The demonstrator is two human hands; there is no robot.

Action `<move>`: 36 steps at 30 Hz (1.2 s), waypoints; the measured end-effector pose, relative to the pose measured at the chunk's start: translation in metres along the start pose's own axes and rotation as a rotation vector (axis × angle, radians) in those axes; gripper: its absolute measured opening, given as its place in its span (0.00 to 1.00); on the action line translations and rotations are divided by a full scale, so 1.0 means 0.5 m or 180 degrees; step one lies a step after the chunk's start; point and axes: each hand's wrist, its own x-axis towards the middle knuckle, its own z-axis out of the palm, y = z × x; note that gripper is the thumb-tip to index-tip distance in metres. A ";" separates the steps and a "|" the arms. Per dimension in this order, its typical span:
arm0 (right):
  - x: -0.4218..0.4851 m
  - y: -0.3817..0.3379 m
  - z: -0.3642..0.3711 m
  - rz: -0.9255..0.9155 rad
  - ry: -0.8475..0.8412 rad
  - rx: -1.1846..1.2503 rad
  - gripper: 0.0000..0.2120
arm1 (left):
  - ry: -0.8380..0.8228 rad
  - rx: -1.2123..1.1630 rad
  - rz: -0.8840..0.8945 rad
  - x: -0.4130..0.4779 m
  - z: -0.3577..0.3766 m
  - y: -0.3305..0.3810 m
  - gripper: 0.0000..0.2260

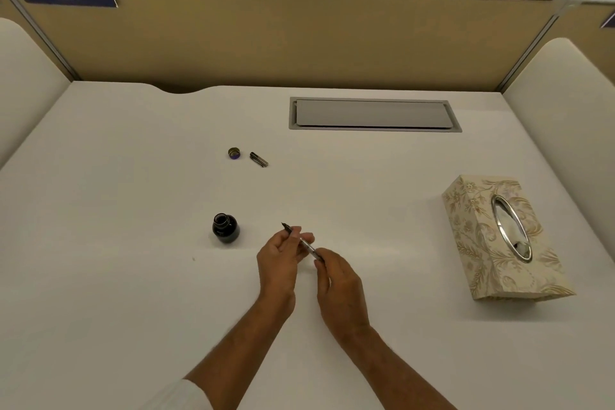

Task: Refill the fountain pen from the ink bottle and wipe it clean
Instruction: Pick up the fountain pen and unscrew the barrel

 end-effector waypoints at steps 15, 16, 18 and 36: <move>0.046 -0.054 -0.048 0.1463 -0.0444 0.1180 0.08 | -0.0744 -0.0251 -0.0626 -0.016 0.000 0.022 0.10; 0.047 -0.055 -0.049 0.1490 -0.0427 0.1193 0.08 | -0.0706 -0.0248 -0.0655 -0.015 0.000 0.021 0.10; 0.046 -0.057 -0.050 0.1503 -0.0395 0.1222 0.08 | -0.0633 -0.0300 -0.0719 -0.015 -0.001 0.019 0.09; 0.019 -0.072 -0.067 0.1316 -0.0438 0.0794 0.07 | -0.0498 -0.0545 -0.0883 -0.035 -0.004 0.035 0.13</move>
